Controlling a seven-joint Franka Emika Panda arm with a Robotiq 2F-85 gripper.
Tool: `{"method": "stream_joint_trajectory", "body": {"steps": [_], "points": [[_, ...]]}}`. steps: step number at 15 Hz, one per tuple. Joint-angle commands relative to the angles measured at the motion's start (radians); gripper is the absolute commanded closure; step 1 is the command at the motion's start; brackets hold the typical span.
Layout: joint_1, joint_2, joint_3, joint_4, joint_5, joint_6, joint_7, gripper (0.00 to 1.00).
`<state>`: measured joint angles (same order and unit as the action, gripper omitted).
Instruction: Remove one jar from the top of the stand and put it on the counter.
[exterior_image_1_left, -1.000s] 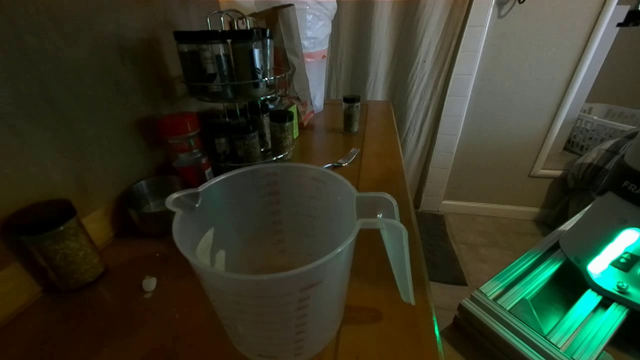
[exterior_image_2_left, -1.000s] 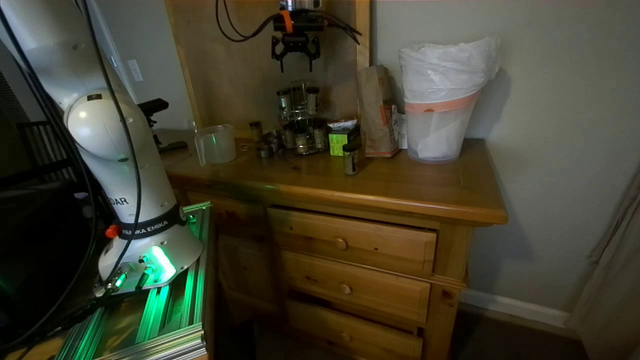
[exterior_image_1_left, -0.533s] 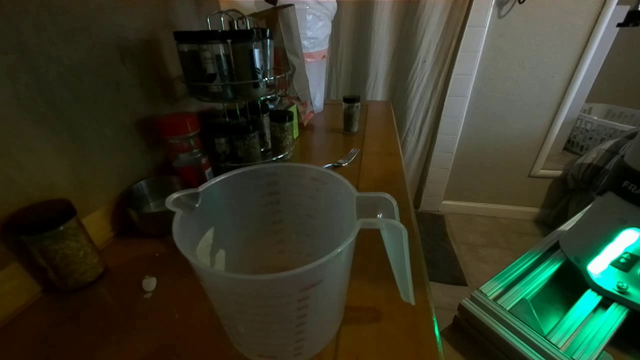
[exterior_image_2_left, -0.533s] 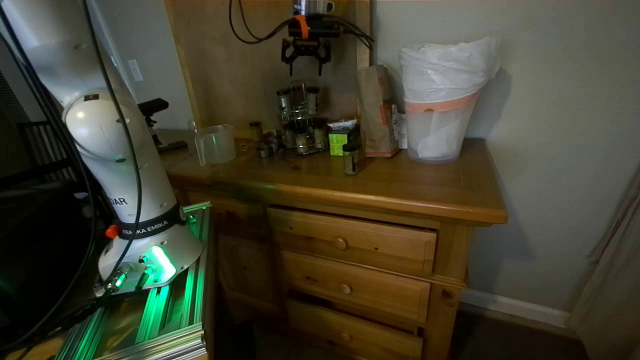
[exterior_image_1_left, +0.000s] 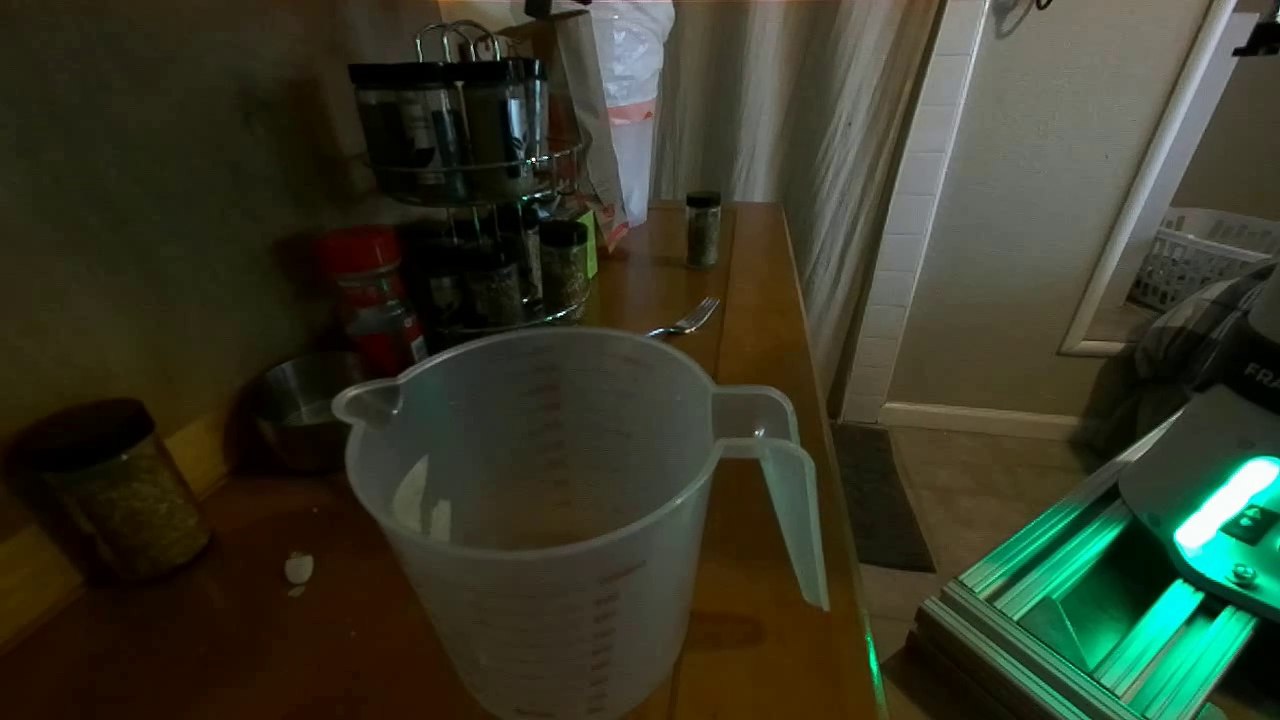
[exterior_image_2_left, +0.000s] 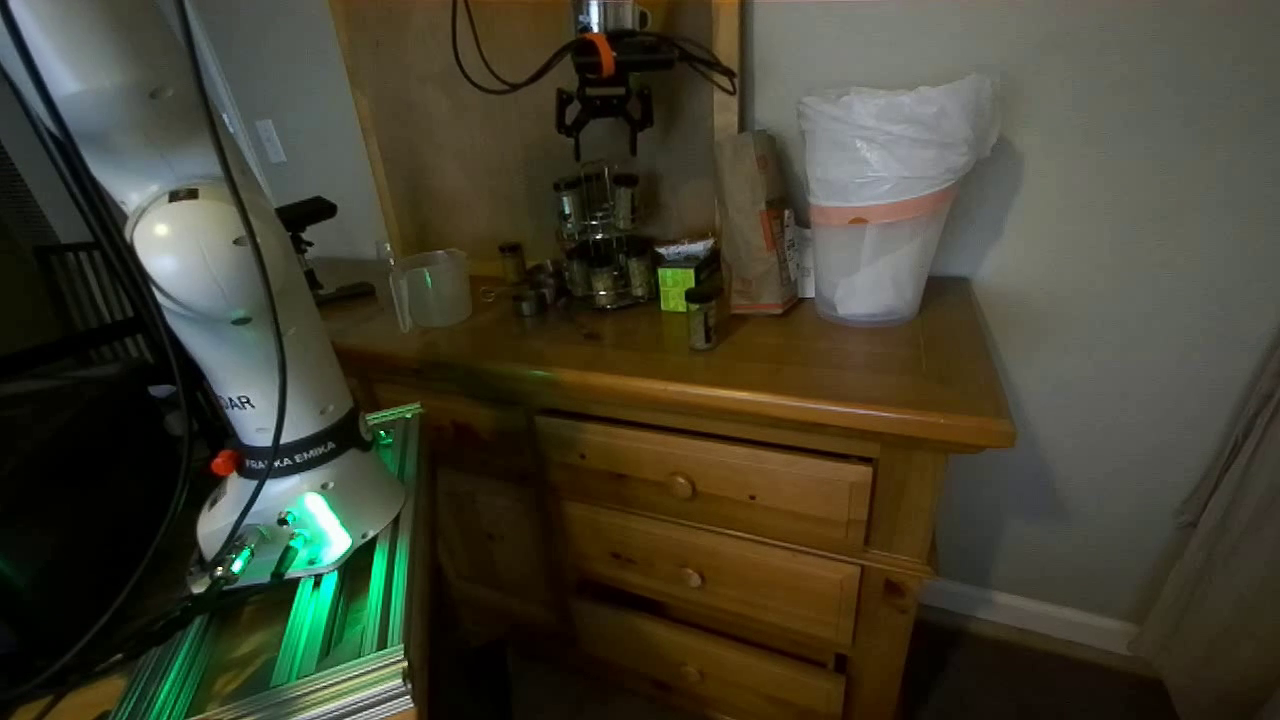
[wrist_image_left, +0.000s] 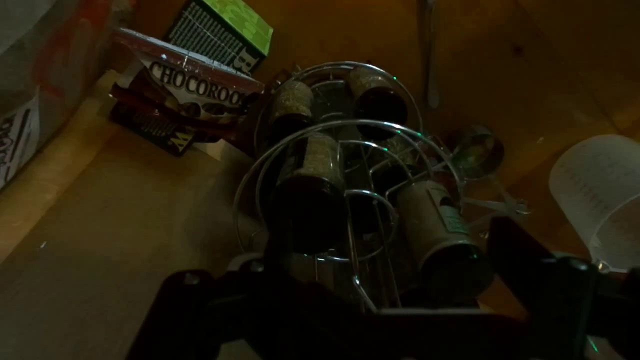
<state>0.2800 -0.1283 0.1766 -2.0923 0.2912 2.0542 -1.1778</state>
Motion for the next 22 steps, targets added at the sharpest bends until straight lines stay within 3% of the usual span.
{"method": "stream_joint_trajectory", "body": {"steps": [1, 7, 15, 22], "points": [[-0.005, 0.032, 0.016, 0.014, -0.044, 0.021, -0.037, 0.00], [-0.010, 0.113, 0.015, 0.078, -0.001, -0.026, -0.124, 0.00], [-0.020, 0.210, 0.036, 0.179, -0.023, -0.084, -0.128, 0.00], [-0.021, 0.205, 0.044, 0.206, -0.035, -0.108, -0.120, 0.00]]}}
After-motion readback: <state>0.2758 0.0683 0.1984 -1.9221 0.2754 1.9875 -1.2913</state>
